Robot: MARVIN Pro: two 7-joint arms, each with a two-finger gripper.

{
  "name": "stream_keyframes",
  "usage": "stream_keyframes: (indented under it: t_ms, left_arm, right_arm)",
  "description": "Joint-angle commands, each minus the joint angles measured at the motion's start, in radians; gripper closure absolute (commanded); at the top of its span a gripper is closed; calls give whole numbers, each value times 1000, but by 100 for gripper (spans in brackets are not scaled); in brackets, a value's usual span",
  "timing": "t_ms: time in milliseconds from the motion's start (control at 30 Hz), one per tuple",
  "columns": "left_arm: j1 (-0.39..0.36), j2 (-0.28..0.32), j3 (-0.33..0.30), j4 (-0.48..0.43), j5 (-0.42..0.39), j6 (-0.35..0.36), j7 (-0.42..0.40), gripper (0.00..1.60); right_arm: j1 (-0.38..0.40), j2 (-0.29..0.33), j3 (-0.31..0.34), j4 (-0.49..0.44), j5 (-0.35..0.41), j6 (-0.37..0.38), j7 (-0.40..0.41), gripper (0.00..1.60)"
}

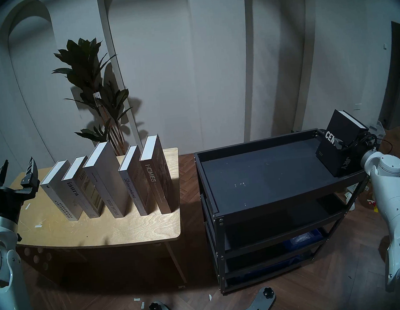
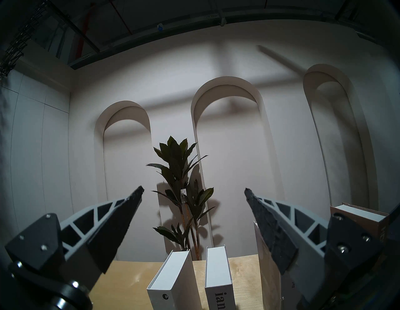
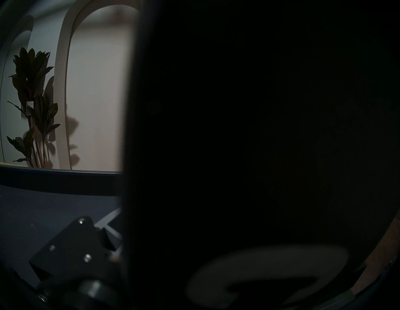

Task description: Move the books from the display table onto the shelf, standing them upright with spines facing out and tallest at one end

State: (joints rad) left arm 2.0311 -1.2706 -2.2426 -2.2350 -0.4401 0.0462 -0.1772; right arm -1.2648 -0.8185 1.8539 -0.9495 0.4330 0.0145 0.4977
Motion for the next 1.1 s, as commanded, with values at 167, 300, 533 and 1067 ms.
stream_keyframes:
  t_ms: [167, 300, 533, 1067]
  left_arm:
    - [-6, 2, -5, -12, 0, -4, 1, 0]
    - [-6, 2, -4, -12, 0, -4, 0, 0]
    - [-7, 2, -4, -11, 0, -4, 0, 0]
    - [-7, 1, -5, -13, 0, -4, -1, 0]
  right_arm:
    - [66, 65, -33, -31, -40, -2, 8, 160]
    - [108, 98, -60, -43, -66, 11, 21, 160]
    - [162, 134, -103, -52, -99, 30, 65, 160]
    - [181, 185, -80, 90, -83, 9, 219, 160]
